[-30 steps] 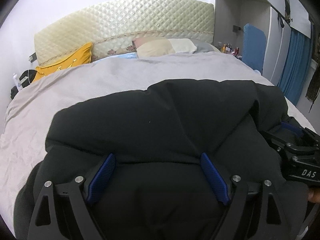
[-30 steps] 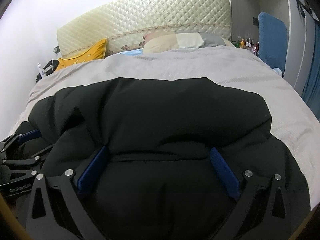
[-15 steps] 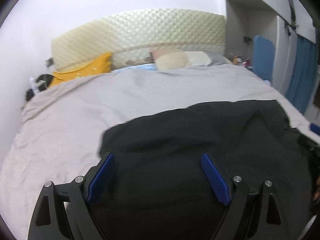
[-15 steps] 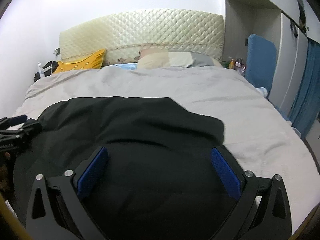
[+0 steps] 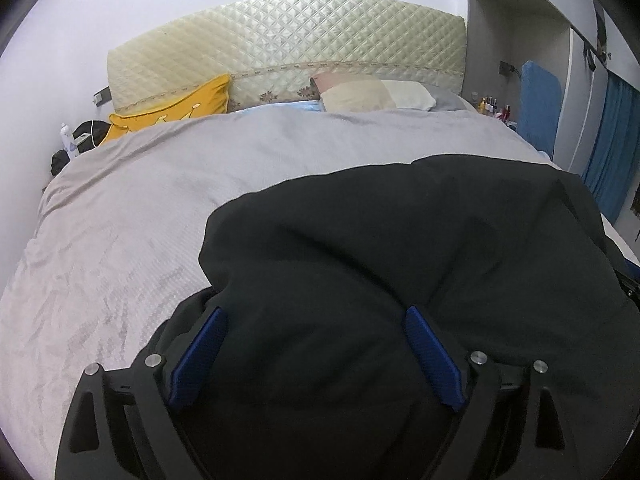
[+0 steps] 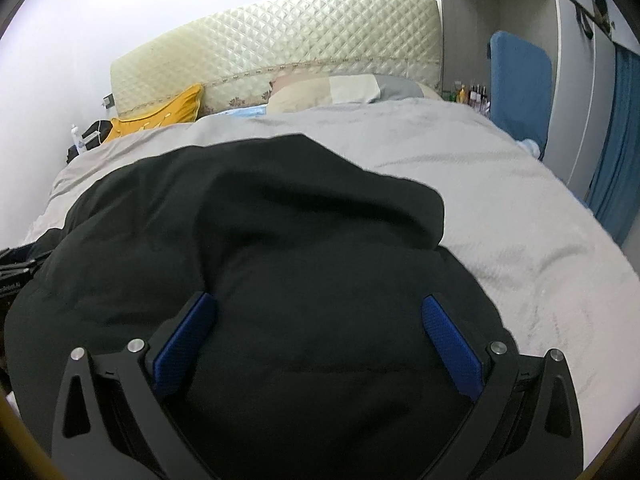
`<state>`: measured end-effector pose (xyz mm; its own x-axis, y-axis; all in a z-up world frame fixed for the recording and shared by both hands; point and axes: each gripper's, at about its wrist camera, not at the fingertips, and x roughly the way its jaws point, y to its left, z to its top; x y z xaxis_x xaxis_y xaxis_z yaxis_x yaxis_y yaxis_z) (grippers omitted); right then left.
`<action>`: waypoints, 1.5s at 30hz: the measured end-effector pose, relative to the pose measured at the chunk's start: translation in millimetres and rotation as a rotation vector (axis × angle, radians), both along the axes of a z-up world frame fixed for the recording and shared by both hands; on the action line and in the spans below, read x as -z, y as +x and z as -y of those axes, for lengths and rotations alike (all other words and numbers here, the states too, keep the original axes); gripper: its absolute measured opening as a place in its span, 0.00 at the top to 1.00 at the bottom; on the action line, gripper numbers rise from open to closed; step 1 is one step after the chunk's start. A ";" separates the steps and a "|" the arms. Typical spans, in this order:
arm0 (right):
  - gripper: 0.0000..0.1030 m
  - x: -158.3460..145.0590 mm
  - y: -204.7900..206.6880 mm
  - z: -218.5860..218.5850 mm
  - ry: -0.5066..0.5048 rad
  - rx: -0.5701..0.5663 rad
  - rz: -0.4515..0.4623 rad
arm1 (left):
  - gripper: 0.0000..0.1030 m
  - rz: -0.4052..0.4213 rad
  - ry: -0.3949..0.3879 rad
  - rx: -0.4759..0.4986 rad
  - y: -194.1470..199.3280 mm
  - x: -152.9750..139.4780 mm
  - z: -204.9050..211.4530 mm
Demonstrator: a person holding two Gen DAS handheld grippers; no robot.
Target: Fold large clothes
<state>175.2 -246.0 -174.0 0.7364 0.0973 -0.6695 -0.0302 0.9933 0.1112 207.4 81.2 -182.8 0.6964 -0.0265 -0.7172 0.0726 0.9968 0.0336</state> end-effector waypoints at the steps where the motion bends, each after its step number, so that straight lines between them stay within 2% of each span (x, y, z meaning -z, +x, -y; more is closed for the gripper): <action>1: 0.00 0.8 -0.9 -0.6 0.002 0.002 0.001 | 0.10 0.000 -0.001 -0.001 0.4 0.4 0.2; 5: 0.00 1.2 -2.0 -2.6 0.000 0.009 -0.004 | 0.10 0.003 0.000 -0.016 -0.5 -1.6 0.7; 9: 0.00 -1.5 -0.3 -7.7 -0.034 0.021 -0.031 | 0.10 0.011 0.038 -0.030 -4.6 -11.7 4.4; 11: 0.00 -5.9 -0.9 -8.4 -0.041 0.041 -0.040 | 0.10 0.015 0.051 -0.041 -6.9 -23.0 8.1; 14: 0.00 -18.3 -3.8 -8.5 -0.029 0.048 -0.037 | 0.10 0.033 0.026 -0.043 -15.3 -46.5 14.5; 18: 0.00 -54.2 -17.8 -10.7 -0.025 0.098 0.038 | 0.10 0.099 0.023 -0.037 -34.2 -88.1 29.4; 22: 0.00 -104.9 -39.7 -20.0 -0.017 0.057 0.132 | 0.10 0.172 0.007 -0.017 -63.3 -134.2 42.7; 25: 0.00 -142.1 -63.9 -27.6 -0.050 0.050 0.199 | 0.10 0.199 -0.006 -0.002 -82.0 -159.7 48.0; 29: 0.00 -184.1 -100.6 -30.3 -0.005 0.048 0.303 | 0.10 0.261 -0.056 0.061 -118.1 -196.2 53.2; 32: 0.00 -209.2 -125.0 -36.4 0.002 0.051 0.349 | 0.10 0.303 -0.050 0.070 -143.2 -215.8 56.4; 37: 0.00 -236.8 -162.9 -50.1 -0.022 0.021 0.417 | 0.10 0.342 -0.049 0.083 -184.2 -239.8 61.9; 45: 0.00 -252.9 -214.8 -65.7 -0.004 -0.011 0.485 | 0.10 0.409 -0.044 0.111 -239.9 -263.7 72.8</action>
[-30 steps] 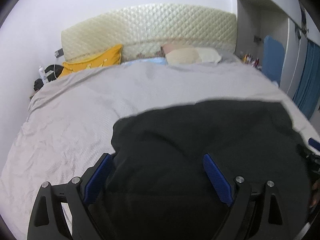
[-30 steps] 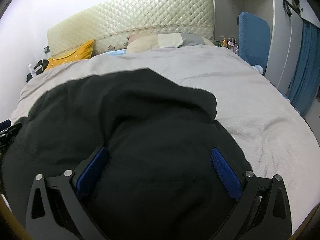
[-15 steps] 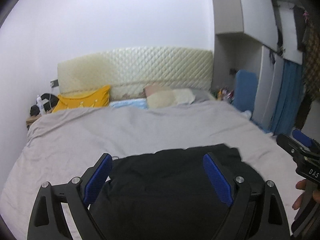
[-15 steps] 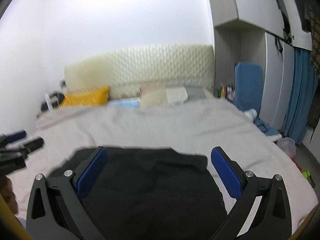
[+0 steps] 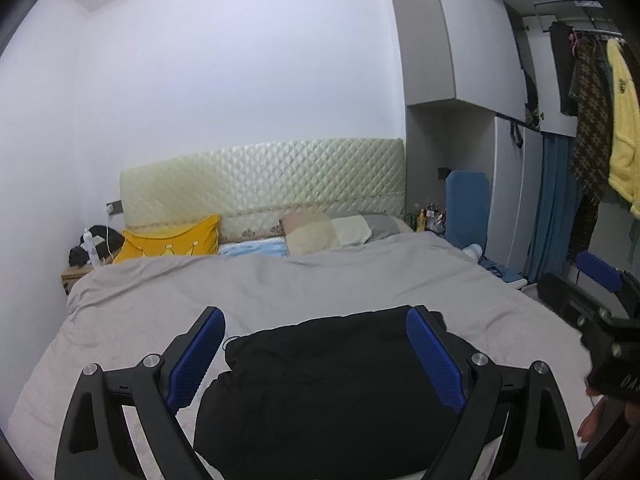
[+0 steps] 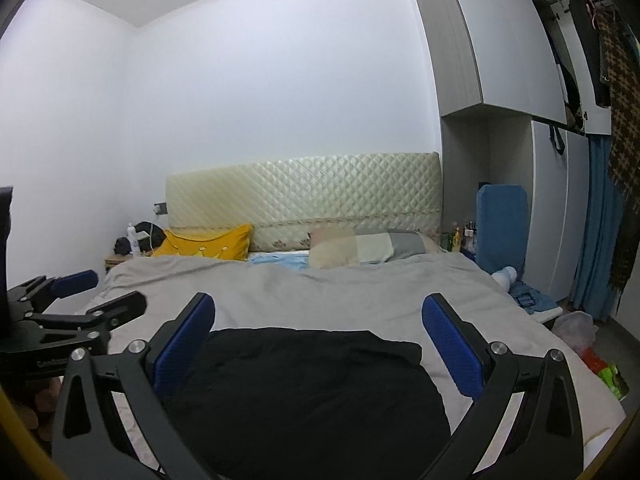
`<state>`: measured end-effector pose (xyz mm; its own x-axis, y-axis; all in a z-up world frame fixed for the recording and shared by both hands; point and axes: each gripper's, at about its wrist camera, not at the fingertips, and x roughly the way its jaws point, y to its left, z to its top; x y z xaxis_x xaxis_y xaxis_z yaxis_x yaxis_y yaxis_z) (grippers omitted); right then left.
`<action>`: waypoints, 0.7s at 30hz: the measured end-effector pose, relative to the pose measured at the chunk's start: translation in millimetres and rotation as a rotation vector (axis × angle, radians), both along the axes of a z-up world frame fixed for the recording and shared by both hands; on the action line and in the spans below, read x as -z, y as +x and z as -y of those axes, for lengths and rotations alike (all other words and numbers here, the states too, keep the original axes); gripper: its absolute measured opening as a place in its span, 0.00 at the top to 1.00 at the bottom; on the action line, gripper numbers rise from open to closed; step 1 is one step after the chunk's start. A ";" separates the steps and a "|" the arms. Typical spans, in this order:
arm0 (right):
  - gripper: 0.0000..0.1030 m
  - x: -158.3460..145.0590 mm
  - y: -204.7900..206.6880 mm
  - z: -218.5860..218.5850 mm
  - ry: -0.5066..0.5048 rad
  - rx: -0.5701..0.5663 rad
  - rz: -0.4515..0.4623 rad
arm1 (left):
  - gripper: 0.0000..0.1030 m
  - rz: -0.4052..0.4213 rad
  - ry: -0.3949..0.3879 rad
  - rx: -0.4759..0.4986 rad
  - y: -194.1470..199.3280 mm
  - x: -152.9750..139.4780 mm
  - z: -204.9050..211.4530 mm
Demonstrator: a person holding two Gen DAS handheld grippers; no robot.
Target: Fold large clothes
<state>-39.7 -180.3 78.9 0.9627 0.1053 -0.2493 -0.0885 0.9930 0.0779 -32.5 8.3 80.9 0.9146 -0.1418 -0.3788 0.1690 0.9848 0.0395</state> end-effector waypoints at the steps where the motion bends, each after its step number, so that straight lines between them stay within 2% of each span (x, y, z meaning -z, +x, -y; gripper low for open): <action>1: 0.00 -1.4 -7.4 -3.0 0.000 -0.005 0.008 | 0.10 0.001 -0.003 0.005 -5.8 -1.1 0.1; 8: 0.00 -13.3 -49.4 -24.8 -0.021 -0.043 0.072 | 0.08 -0.025 -0.014 0.021 -41.9 6.4 -0.3; 14: 0.00 -3.8 -68.0 -31.6 -0.002 -0.048 0.044 | 0.08 -0.045 -0.027 -0.014 -57.4 18.0 -12.4; 21: 0.00 17.2 -78.0 -38.3 -0.037 -0.051 -0.025 | 0.08 -0.113 -0.034 -0.022 -62.0 50.0 -22.9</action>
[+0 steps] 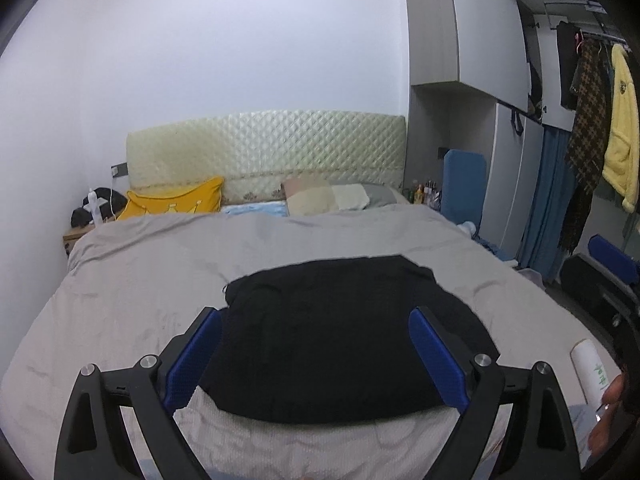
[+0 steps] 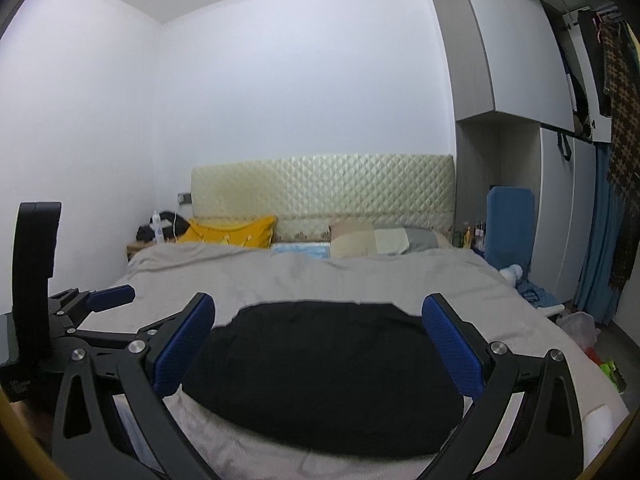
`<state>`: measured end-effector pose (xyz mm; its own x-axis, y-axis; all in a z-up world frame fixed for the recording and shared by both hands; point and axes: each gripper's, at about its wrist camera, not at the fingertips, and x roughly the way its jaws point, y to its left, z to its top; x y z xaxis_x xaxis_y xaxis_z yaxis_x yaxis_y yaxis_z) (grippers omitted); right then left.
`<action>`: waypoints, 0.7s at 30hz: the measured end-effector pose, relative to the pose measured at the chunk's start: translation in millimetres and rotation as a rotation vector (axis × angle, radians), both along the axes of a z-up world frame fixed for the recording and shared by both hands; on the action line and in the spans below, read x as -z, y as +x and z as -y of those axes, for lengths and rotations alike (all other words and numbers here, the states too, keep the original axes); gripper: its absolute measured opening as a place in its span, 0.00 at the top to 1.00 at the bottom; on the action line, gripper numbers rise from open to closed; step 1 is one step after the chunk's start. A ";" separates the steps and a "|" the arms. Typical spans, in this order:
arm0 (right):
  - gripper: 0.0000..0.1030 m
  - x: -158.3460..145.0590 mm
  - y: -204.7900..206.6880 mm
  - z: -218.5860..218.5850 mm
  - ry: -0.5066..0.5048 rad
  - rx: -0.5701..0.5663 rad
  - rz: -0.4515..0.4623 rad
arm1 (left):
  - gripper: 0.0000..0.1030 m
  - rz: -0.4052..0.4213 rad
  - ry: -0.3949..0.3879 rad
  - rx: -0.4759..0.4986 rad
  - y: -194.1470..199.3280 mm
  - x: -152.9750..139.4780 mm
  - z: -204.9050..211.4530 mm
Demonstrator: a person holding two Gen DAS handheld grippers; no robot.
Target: Fold large clothes
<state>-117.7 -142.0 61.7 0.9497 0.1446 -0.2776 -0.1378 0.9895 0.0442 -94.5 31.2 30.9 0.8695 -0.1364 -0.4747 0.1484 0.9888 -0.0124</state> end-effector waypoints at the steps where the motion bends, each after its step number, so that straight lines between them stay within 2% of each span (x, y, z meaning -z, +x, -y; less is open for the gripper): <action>1: 0.00 2.8 -0.4 -0.1 -0.005 0.004 -0.007 | 0.08 -0.016 0.003 -0.006 1.0 6.1 -3.1; 7: 0.00 22.8 -3.4 -0.6 -0.010 0.009 -0.042 | 0.08 -0.071 -0.003 -0.038 9.4 31.4 -13.1; 15: 0.00 54.8 5.0 -1.7 -0.016 -0.006 -0.118 | 0.08 -0.104 0.002 -0.045 16.1 50.2 -9.9; 18: 0.00 65.0 10.9 3.6 -0.013 0.015 -0.142 | 0.08 -0.122 -0.024 -0.038 21.9 57.8 -7.9; 21: 0.00 76.2 17.6 9.2 -0.001 0.028 -0.170 | 0.08 -0.146 0.002 -0.052 27.2 68.3 -2.4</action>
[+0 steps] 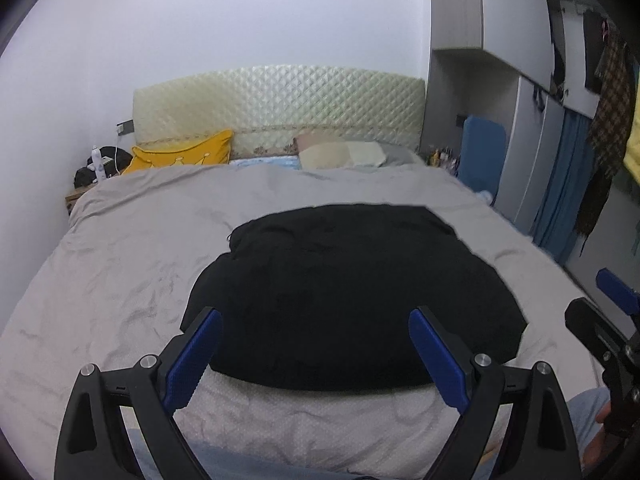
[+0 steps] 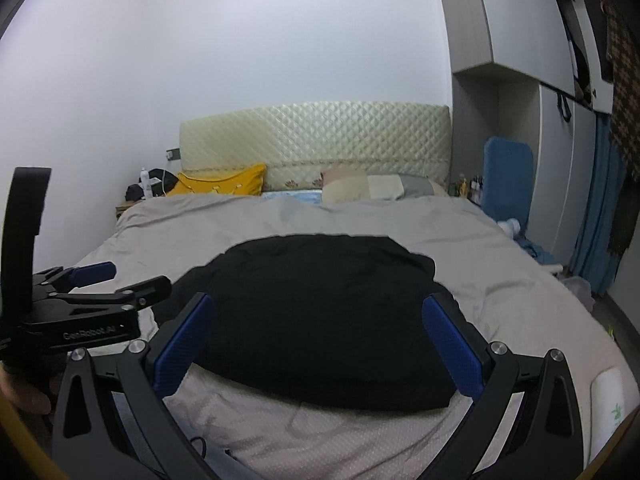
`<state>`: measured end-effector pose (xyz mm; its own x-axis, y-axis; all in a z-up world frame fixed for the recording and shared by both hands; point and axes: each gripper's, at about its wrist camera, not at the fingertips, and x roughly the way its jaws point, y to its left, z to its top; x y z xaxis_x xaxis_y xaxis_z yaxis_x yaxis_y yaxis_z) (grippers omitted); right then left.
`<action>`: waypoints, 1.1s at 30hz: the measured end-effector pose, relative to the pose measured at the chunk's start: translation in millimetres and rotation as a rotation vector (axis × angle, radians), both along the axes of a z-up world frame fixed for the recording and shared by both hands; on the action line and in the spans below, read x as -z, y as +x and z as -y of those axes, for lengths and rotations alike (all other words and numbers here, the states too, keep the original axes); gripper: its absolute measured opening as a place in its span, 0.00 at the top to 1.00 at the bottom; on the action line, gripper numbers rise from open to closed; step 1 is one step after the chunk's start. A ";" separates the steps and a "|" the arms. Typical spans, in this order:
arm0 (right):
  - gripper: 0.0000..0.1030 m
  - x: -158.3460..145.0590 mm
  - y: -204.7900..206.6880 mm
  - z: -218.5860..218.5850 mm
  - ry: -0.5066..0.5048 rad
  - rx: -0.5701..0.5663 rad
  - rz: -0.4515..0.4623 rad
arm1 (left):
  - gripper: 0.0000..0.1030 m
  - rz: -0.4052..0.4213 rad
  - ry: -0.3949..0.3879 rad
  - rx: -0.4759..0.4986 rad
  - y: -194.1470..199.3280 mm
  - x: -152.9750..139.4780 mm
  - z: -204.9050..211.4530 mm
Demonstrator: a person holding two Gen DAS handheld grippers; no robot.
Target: Fold large clothes
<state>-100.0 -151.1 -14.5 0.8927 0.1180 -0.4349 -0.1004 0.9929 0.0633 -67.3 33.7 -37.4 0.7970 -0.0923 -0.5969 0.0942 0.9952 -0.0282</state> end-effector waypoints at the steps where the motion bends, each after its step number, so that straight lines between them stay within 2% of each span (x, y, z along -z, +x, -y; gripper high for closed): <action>1: 0.00 2.9 2.2 1.5 0.000 0.004 -0.008 | 0.08 -0.016 -0.003 0.008 1.7 4.1 1.6; 7: 0.00 19.2 10.5 9.5 0.009 0.024 -0.054 | 0.08 -0.043 -0.008 0.019 5.0 11.6 7.2; 33: 0.00 39.5 22.8 14.7 0.018 0.048 -0.127 | 0.08 -0.062 0.013 0.005 10.5 16.0 11.8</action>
<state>-77.3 -165.9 -54.0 0.8354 0.0848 -0.5430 -0.0424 0.9950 0.0902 -56.9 21.9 -53.4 0.7577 -0.0885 -0.6466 0.0979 0.9950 -0.0216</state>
